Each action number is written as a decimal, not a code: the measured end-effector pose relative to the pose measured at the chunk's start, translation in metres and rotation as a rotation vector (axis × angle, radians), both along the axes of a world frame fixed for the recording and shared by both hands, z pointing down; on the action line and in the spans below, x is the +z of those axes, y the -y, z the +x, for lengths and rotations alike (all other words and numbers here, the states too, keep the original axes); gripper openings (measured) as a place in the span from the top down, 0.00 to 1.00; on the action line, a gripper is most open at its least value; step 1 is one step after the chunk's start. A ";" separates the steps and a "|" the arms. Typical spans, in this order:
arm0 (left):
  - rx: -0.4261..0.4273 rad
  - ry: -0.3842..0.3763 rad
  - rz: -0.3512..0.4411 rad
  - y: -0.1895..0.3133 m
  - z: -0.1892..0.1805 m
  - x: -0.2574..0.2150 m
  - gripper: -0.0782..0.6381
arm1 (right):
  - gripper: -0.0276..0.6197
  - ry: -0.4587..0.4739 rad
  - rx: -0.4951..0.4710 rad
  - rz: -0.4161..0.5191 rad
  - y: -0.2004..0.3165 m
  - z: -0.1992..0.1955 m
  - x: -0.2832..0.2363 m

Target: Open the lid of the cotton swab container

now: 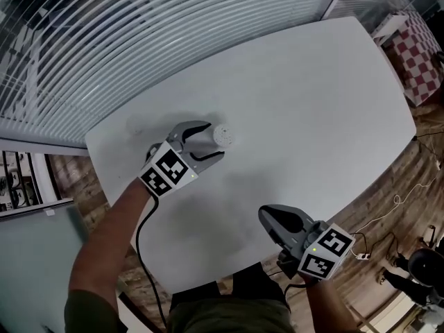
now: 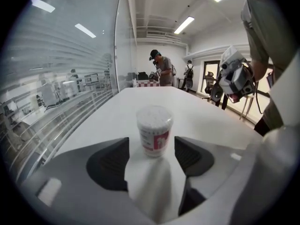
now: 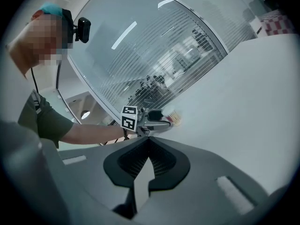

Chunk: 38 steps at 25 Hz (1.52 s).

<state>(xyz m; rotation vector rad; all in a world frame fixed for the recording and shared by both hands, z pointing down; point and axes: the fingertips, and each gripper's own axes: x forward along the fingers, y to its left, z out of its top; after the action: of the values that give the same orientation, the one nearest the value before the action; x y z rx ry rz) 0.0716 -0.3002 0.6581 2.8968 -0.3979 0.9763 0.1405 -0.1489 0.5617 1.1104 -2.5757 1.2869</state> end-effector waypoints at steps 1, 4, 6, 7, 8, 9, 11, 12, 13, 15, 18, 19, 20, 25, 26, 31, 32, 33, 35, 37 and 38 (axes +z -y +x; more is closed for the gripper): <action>0.013 0.001 0.003 0.001 0.002 0.001 0.47 | 0.94 0.001 0.002 0.000 0.001 0.000 0.001; 0.050 0.008 0.009 0.002 0.009 0.004 0.46 | 0.94 0.002 0.009 -0.004 0.003 -0.001 0.004; 0.070 0.010 0.010 0.002 0.013 0.005 0.46 | 0.94 0.001 0.011 -0.009 0.004 -0.002 0.006; 0.077 0.010 0.009 0.002 0.016 0.006 0.46 | 0.94 0.001 0.012 -0.010 0.005 -0.002 0.006; 0.082 0.011 0.007 0.001 0.017 0.007 0.47 | 0.94 0.002 0.012 -0.012 0.005 -0.002 0.007; 0.085 0.015 0.003 0.001 0.018 0.008 0.47 | 0.94 0.003 0.012 -0.013 0.005 -0.002 0.007; 0.091 0.022 -0.004 0.000 0.019 0.012 0.47 | 0.94 0.003 0.013 -0.016 0.006 -0.002 0.009; 0.096 0.022 -0.005 0.000 0.021 0.013 0.47 | 0.94 0.003 0.014 -0.017 0.006 -0.003 0.010; 0.102 0.022 -0.006 0.000 0.022 0.013 0.47 | 0.94 0.003 0.016 -0.019 0.007 -0.003 0.011; 0.114 0.023 -0.010 0.000 0.024 0.014 0.47 | 0.94 0.004 0.017 -0.023 0.008 -0.003 0.012; 0.128 0.025 -0.009 0.001 0.025 0.015 0.48 | 0.94 0.006 0.015 -0.028 0.009 -0.005 0.013; 0.133 0.028 -0.009 0.001 0.026 0.016 0.49 | 0.94 0.006 0.015 -0.030 0.010 -0.005 0.013; 0.138 0.032 -0.008 0.001 0.026 0.017 0.50 | 0.94 0.007 0.015 -0.031 0.010 -0.005 0.014; 0.146 0.034 -0.005 0.000 0.027 0.017 0.52 | 0.94 0.008 0.019 -0.037 0.011 -0.004 0.017; 0.145 0.034 -0.004 0.000 0.026 0.017 0.52 | 0.94 0.008 0.018 -0.038 0.011 -0.005 0.017; 0.131 0.023 -0.003 0.001 0.027 0.016 0.52 | 0.94 0.006 0.012 -0.032 0.016 -0.009 0.013; 0.131 0.019 -0.004 0.000 0.027 0.015 0.52 | 0.94 0.004 0.013 -0.031 0.017 -0.009 0.011; 0.131 0.017 -0.003 -0.001 0.028 0.013 0.52 | 0.94 0.002 0.014 -0.029 0.018 -0.009 0.010; 0.134 0.011 0.003 -0.003 0.028 0.010 0.52 | 0.94 0.000 0.017 -0.027 0.020 -0.010 0.008; 0.128 -0.004 0.007 -0.004 0.027 0.006 0.52 | 0.94 -0.002 0.018 -0.022 0.022 -0.012 0.006; 0.121 -0.014 0.008 -0.003 0.027 0.003 0.52 | 0.94 -0.004 0.016 -0.018 0.023 -0.013 0.004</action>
<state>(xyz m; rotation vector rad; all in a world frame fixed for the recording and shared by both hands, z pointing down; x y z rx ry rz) 0.0987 -0.2969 0.6613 2.9634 -0.2290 0.9707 0.1271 -0.1717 0.5660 1.1322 -2.5521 1.3076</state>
